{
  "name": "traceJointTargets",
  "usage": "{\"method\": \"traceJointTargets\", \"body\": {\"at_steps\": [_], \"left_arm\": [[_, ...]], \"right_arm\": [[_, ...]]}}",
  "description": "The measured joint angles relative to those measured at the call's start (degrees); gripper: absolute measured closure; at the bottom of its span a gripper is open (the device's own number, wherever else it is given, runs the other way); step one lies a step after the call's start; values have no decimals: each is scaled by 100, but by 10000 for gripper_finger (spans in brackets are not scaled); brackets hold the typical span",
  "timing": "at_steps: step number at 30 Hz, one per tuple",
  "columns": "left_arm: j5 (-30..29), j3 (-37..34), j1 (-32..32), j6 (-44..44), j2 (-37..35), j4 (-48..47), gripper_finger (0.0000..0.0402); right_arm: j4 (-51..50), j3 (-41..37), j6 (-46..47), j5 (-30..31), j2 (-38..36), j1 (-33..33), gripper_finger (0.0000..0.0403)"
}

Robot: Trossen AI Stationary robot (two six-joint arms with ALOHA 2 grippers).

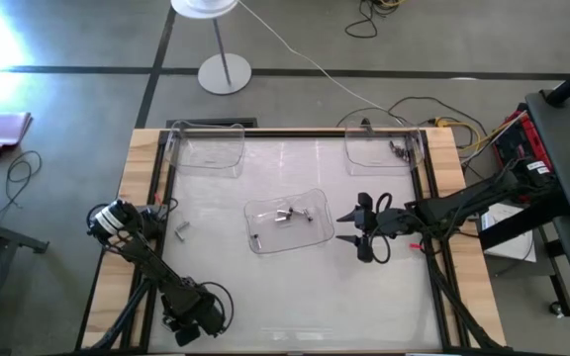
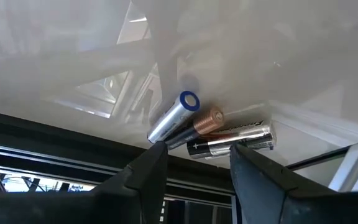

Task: Sort batteries
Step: Put the black battery into the top right transparent bin

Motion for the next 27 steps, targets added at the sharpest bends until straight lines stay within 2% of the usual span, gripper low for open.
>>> {"method": "traceJointTargets", "body": {"at_steps": [16,24,27], "left_arm": [[-227,172,-13,19,-31,-301,246],[-203,160,-17,-22,-28,310,246],[-229,157,-41,-17,-28,217,246]], "right_arm": [[-1,9,2,0,0,0,182],[-4,9,22,-2,0,0,182],[-4,9,22,-1,0,0,182]]}}
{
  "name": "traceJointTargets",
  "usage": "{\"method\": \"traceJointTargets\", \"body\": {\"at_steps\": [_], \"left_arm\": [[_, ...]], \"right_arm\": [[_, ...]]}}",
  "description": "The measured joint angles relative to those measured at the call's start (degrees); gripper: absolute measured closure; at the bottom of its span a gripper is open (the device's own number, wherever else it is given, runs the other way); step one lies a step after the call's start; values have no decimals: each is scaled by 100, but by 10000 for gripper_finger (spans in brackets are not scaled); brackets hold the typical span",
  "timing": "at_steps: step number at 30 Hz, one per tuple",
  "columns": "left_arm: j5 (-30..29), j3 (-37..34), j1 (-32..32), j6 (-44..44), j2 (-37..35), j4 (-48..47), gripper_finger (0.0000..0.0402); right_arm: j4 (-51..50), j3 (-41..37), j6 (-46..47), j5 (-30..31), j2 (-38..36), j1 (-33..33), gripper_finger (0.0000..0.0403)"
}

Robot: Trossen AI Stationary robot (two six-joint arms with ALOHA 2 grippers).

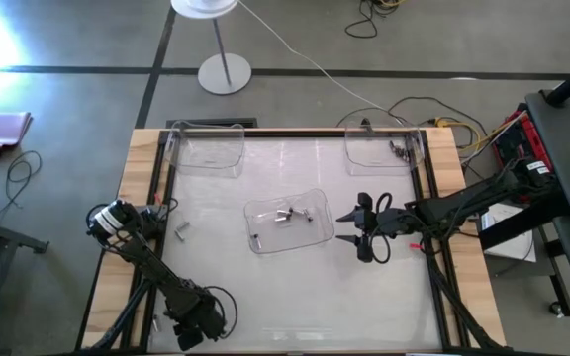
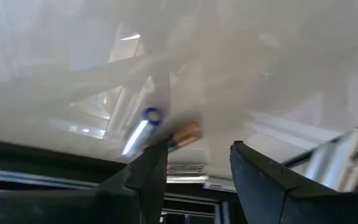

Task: Sort batteries
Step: Put the black battery into the top right transparent bin

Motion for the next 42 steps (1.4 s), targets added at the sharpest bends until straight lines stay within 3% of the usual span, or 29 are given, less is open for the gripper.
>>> {"method": "traceJointTargets", "body": {"at_steps": [16,26,30,36,39,42], "left_arm": [[-379,-199,-105,462,60,-53,253],[221,-144,-69,1509,735,-250,385],[196,53,-66,1512,843,-445,385],[-793,820,-112,1578,866,-1136,391],[-1684,1258,-113,1378,863,-1192,393],[-3006,1717,-108,1124,841,-899,394]], "right_arm": [[-2,0,1,-1,0,-1,184],[-2,0,-84,-1,-3,-2,181],[-101,120,-359,-2,-83,-2,183],[-476,487,-657,-1,-121,-2,182],[-435,518,-715,-1,-107,-2,182],[-431,505,-713,-1,-105,-2,184]]}}
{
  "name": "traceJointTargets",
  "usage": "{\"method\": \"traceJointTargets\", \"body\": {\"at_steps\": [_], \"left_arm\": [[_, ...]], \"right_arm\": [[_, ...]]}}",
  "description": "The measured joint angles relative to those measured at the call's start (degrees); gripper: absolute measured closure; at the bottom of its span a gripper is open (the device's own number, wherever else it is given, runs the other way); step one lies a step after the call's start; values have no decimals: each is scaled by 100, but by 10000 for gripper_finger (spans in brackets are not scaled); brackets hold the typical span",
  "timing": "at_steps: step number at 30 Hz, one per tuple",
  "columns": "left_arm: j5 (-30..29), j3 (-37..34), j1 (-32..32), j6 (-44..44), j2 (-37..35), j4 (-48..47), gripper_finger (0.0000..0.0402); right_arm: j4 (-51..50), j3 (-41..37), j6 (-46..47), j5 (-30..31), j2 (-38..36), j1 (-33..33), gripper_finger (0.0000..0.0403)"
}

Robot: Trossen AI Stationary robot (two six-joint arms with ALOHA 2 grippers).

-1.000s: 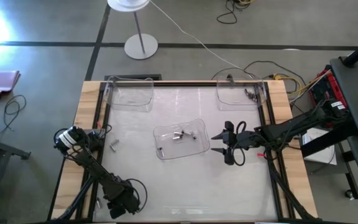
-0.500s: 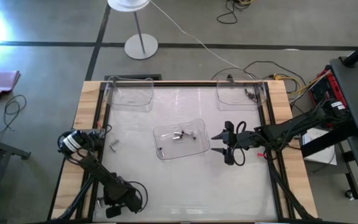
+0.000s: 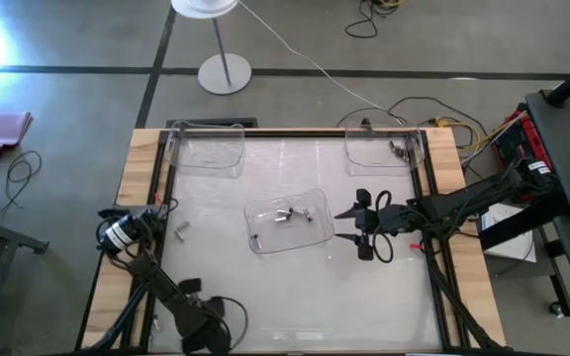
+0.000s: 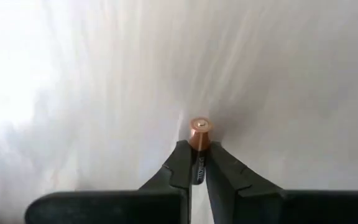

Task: Sort batteries
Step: Put the black battery into the top right transparent bin

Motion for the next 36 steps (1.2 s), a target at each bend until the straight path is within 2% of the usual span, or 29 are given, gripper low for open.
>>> {"method": "traceJointTargets", "body": {"at_steps": [5,9,11,14,18,23,26,31,36], "left_arm": [[-2522,560,89,-374,0,166,394],[-4707,681,203,-838,-4,328,395],[-5309,684,267,-786,-17,607,395],[-5680,684,353,-646,-56,980,395],[-5840,684,458,-308,-85,1495,395],[-6402,684,559,339,-96,2185,395],[-6701,684,611,574,-103,2539,395],[-6719,684,751,1303,-105,3308,395],[-6692,747,832,2499,-107,4250,395]], "right_arm": [[533,-149,-128,-280,158,5,180],[2030,-390,-354,-778,727,102,174],[2645,-388,-446,-929,1119,214,170],[2977,-176,-575,-944,1631,423,164],[3450,279,-578,-944,2260,664,158],[6125,357,-472,-1033,3257,890,165],[7148,372,-581,-1057,3760,963,173],[7156,811,-583,-1242,4273,975,192],[7156,1001,-774,-1552,4571,977,210]]}}
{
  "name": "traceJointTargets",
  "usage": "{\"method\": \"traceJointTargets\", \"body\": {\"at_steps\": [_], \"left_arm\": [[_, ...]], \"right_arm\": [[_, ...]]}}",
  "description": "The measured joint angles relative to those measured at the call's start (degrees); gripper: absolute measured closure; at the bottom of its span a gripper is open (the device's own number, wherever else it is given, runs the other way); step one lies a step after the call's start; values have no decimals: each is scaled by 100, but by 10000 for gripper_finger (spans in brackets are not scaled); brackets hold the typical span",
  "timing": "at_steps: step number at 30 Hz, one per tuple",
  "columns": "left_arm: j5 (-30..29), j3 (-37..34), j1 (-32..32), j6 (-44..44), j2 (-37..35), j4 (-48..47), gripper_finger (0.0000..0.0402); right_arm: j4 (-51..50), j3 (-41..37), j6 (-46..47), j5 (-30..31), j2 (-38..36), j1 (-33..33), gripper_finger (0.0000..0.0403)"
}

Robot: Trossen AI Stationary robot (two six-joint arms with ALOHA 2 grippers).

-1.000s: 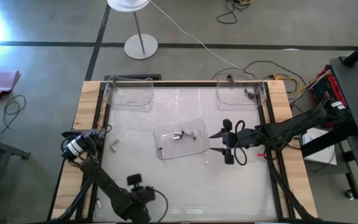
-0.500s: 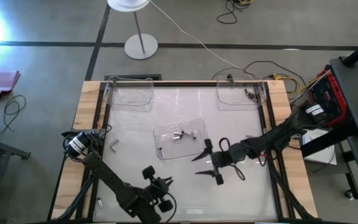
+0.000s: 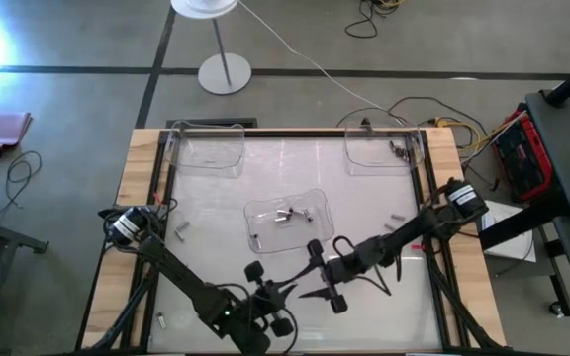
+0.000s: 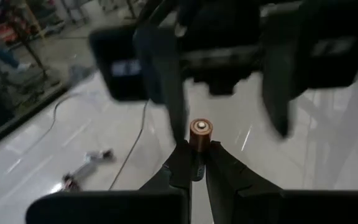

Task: Sort batteries
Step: Put the black battery into the top right transparent bin

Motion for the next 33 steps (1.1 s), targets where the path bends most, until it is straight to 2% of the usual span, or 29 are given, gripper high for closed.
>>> {"method": "traceJointTargets", "body": {"at_steps": [5,22,33], "left_arm": [[21,120,1,418,-11,96,395],[105,132,38,468,-13,73,395],[-26,121,29,1021,-13,461,395]], "right_arm": [[7,30,-121,109,45,-2,230],[63,24,-416,108,-1,11,311],[41,68,-964,57,-20,15,355]]}}
